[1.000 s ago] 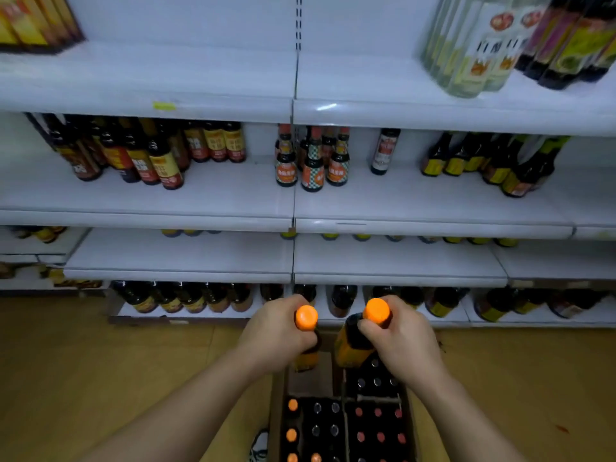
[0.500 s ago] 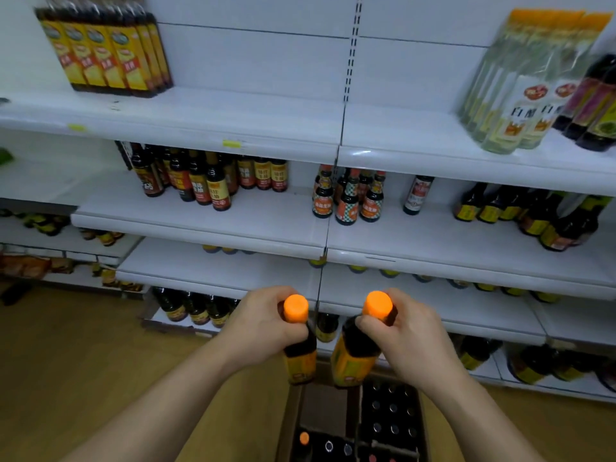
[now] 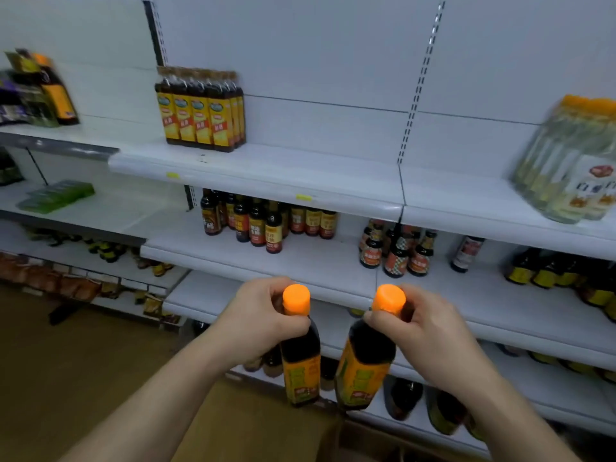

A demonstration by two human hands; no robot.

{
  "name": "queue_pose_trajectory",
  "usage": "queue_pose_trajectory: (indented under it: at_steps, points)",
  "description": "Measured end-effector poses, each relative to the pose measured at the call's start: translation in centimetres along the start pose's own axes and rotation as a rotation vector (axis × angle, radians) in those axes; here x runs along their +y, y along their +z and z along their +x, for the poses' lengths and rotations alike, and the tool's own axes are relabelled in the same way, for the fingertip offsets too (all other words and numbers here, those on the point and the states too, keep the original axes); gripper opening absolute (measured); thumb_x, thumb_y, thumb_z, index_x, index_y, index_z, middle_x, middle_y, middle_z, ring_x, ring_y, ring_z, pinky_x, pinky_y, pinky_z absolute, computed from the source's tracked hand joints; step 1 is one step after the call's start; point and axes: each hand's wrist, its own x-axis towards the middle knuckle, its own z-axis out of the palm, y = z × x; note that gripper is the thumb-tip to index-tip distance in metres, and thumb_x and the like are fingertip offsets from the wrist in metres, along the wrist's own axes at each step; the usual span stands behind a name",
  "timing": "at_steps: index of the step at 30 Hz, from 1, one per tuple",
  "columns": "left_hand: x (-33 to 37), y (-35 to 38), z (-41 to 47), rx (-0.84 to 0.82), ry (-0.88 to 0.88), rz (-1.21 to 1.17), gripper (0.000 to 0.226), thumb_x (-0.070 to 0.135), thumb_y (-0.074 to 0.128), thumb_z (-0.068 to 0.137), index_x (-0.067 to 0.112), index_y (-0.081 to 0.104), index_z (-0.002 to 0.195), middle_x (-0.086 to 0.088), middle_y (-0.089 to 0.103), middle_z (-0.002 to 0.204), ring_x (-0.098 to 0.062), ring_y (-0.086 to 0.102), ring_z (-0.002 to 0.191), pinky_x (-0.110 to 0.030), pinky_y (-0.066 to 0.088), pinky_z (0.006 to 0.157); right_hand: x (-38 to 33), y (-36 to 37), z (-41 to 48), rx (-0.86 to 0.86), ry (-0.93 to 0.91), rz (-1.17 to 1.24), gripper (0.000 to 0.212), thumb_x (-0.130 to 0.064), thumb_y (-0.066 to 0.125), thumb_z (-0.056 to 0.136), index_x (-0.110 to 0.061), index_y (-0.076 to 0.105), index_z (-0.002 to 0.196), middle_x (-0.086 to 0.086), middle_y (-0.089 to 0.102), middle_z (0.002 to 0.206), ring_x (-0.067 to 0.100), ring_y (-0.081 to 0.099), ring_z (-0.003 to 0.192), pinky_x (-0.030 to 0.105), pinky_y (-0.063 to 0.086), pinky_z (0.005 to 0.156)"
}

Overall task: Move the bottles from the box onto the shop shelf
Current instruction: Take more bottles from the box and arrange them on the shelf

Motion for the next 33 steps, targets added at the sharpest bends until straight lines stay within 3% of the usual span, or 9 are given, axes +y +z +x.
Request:
queue_pose_trajectory:
  at_steps: [5,7,13,17,20,24,27,30,33]
  points:
    - [-1.0,-6.4,-0.2,-0.001,0.063,0.01,0.021,0.02,0.08,0.081,0.007,0.063,0.082,-0.004,0.055,0.068,-0.009,0.051,0.062,-0.026,0.043,0.059,-5.5,2.6,1.7,0.057,-0.029,0.008,0.038,-0.041,0.074,0.087,-0.015,0.051,0.072,-0.004,0.045,0.063,0.011,0.041,0.057,0.034,0.035,0.058]
    - [-1.5,-8.9,-0.3,-0.001,0.082,0.017,0.02,0.021,0.08,0.081,0.01,0.064,0.08,0.001,0.055,0.066,-0.007,0.051,0.061,-0.026,0.043,0.059,-7.6,3.7,2.3,0.075,-0.037,0.004,0.038,-0.041,0.074,0.087,-0.013,0.052,0.073,-0.004,0.044,0.063,0.01,0.042,0.057,0.034,0.036,0.059]
    - [-2.9,-15.4,-0.6,0.019,0.109,0.015,0.028,0.025,0.079,0.076,0.006,0.059,0.076,-0.005,0.051,0.064,-0.012,0.048,0.06,-0.036,0.042,0.061,-13.9,6.7,4.0,0.134,-0.048,-0.009,0.034,-0.039,0.073,0.088,-0.014,0.056,0.073,-0.009,0.045,0.058,0.008,0.041,0.053,0.034,0.034,0.058]
    - [-3.6,-19.0,-0.9,0.078,0.11,0.01,0.033,0.028,0.079,0.074,0.005,0.055,0.074,0.004,0.046,0.061,-0.012,0.047,0.06,-0.037,0.041,0.061,-17.6,8.3,5.2,0.152,-0.065,-0.029,0.038,-0.036,0.072,0.088,-0.015,0.049,0.067,-0.01,0.041,0.053,0.009,0.037,0.05,0.034,0.029,0.056]
    - [-3.8,-21.4,-0.8,0.113,0.11,0.0,0.034,0.028,0.078,0.074,0.003,0.054,0.074,0.004,0.045,0.061,-0.013,0.045,0.059,-0.036,0.04,0.061,-19.7,9.3,6.5,0.141,-0.079,-0.047,0.038,-0.039,0.07,0.088,-0.009,0.054,0.073,-0.005,0.041,0.053,0.01,0.038,0.049,0.035,0.031,0.056]
    - [-3.5,-23.9,-0.1,0.152,0.123,-0.004,0.034,0.027,0.077,0.074,0.003,0.054,0.074,0.003,0.046,0.061,-0.013,0.044,0.059,-0.036,0.039,0.061,-21.8,10.4,8.5,0.118,-0.106,-0.049,0.041,-0.044,0.068,0.086,-0.006,0.056,0.077,0.017,0.051,0.065,0.024,0.047,0.055,0.038,0.037,0.059]
    - [-3.1,-25.3,0.9,0.17,0.122,0.006,0.035,0.029,0.08,0.071,0.002,0.059,0.076,-0.001,0.051,0.06,-0.011,0.05,0.059,-0.038,0.045,0.061,-22.9,10.9,10.3,0.115,-0.115,-0.07,0.038,-0.042,0.069,0.087,-0.008,0.058,0.076,0.012,0.052,0.062,0.021,0.047,0.054,0.037,0.036,0.057]
    - [-2.7,-26.4,2.4,0.193,0.126,0.019,0.036,0.03,0.08,0.07,0.0,0.062,0.078,-0.014,0.059,0.068,-0.013,0.055,0.062,-0.049,0.055,0.066,-23.6,11.2,12.3,0.113,-0.136,-0.089,0.035,-0.039,0.07,0.088,-0.009,0.06,0.074,0.014,0.058,0.065,0.023,0.051,0.057,0.036,0.038,0.058]
    - [-2.9,-27.2,4.3,0.207,0.135,0.038,0.031,0.024,0.08,0.078,0.0,0.061,0.078,-0.007,0.054,0.062,-0.01,0.053,0.059,-0.039,0.051,0.06,-23.7,11.4,14.6,0.109,-0.156,-0.066,0.036,-0.039,0.071,0.087,-0.006,0.06,0.076,0.016,0.058,0.064,0.022,0.05,0.053,0.036,0.039,0.056]
